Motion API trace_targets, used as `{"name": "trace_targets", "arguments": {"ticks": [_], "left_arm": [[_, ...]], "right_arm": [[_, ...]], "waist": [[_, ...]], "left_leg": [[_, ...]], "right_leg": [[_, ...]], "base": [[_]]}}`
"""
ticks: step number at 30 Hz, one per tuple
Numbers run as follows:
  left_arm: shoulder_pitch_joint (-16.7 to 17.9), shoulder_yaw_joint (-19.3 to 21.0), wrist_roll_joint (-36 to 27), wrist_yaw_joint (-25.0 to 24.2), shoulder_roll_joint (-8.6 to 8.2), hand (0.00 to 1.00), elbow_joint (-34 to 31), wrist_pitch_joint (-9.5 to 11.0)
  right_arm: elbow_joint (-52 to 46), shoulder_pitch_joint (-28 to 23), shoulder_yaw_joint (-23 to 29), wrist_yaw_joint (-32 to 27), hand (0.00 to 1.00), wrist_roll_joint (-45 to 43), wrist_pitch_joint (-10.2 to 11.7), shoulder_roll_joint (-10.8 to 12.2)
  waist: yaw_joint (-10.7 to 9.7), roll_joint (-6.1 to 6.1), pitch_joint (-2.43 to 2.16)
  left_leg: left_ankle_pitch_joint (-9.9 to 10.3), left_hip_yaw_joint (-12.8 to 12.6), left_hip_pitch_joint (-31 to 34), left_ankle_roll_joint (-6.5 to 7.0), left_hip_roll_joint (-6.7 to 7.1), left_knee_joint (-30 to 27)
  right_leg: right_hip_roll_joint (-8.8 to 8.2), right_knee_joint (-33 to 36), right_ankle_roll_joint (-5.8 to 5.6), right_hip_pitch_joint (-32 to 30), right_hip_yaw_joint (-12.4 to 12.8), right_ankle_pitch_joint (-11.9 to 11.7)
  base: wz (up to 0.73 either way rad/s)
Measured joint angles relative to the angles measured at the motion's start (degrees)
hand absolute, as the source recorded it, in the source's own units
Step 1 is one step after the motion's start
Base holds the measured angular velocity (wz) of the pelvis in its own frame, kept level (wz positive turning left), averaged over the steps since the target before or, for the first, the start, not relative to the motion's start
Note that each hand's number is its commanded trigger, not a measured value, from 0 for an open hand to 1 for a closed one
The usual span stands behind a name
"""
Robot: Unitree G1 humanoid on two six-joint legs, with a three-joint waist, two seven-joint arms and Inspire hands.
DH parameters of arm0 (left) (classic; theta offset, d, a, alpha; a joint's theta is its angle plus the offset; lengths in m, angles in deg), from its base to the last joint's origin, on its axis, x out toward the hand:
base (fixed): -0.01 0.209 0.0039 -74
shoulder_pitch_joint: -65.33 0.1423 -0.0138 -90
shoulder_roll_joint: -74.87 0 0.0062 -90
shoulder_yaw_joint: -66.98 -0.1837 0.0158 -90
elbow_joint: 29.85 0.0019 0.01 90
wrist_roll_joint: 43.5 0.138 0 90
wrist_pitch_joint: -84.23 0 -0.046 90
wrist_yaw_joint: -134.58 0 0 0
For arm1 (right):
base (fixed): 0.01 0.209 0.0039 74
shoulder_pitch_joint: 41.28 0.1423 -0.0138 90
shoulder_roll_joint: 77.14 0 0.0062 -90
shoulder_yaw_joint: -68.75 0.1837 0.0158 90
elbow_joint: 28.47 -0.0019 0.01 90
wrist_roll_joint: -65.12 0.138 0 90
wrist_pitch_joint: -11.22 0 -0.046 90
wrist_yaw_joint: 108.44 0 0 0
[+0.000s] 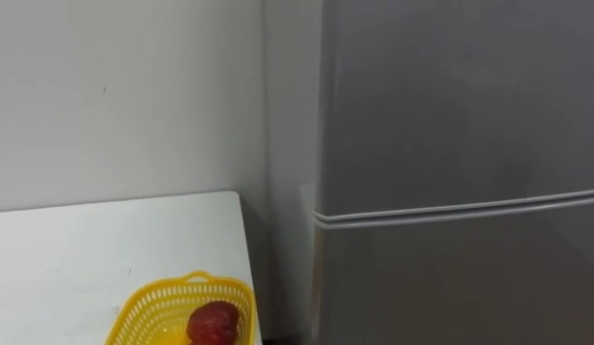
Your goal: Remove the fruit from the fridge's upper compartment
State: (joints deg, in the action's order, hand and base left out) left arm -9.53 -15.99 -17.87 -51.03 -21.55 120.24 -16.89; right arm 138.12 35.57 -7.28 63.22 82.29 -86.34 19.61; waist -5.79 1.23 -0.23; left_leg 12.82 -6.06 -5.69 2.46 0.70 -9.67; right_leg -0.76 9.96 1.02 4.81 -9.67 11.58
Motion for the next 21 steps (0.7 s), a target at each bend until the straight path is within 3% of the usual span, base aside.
{"name": "trace_targets", "arguments": {"ticks": [5, 9, 12, 21], "left_arm": [[-0.70, -1.81, 0.24, -1.05, -0.18, 0.00, 0.51, -0.37], [-0.95, -2.93, 0.11, -2.20, -0.28, 0.00, 0.82, -1.10], [-1.09, -2.98, 0.09, -2.51, -0.38, 0.00, 1.35, -1.57], [-1.11, -2.86, 1.33, -3.93, -0.75, 0.00, 1.34, -1.69]], "right_arm": [[-1.15, 4.44, -2.34, 2.74, 0.00, -9.90, -0.02, -0.01], [-3.83, 7.29, -5.05, 6.41, 0.00, -10.72, 0.18, 0.21], [-4.49, 7.70, -8.31, 8.85, 0.00, -11.25, 0.53, -0.03], [-3.15, 6.97, -8.30, 12.27, 0.00, -13.25, 1.10, -0.17]], "waist": [[1.21, -0.75, 0.10], [1.79, -1.40, 0.33], [2.81, -1.34, 0.33], [3.12, -0.81, 0.57]], "left_leg": [[0.00, 0.11, -0.02, 0.00, -0.03, -0.20], [0.00, 0.09, -0.02, -0.01, -0.02, -0.02], [0.00, 0.06, -0.03, -0.01, -0.03, 0.01], [0.01, 0.11, -0.32, -0.02, 0.05, 0.01]], "right_leg": [[-0.02, -0.13, 0.06, 0.18, -0.19, -0.04], [-0.02, -0.30, 0.05, 0.21, -0.21, -0.03], [-0.01, -0.24, 0.05, 0.36, -0.21, -0.03], [-0.10, -0.43, 0.00, 0.59, -0.18, 0.24]], "base": [[0.01], [0.00], [0.00], [0.00]]}}
